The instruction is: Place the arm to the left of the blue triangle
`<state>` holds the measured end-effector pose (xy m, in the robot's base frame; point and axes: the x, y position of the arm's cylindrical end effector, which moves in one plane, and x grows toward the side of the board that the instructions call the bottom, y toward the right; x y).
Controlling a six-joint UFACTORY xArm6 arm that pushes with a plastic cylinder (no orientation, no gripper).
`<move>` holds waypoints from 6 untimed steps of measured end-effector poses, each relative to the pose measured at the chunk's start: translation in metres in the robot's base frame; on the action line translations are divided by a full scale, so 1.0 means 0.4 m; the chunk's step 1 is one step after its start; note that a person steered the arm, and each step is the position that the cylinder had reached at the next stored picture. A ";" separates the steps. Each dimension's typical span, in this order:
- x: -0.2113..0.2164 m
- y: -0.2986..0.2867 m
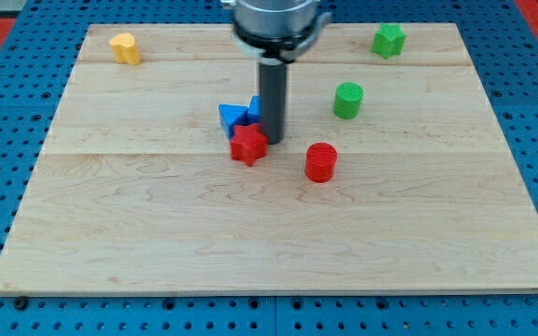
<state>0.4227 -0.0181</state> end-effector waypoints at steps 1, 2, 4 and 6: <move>0.106 -0.029; 0.105 -0.087; -0.093 -0.464; 0.015 -0.409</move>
<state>0.4288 -0.1818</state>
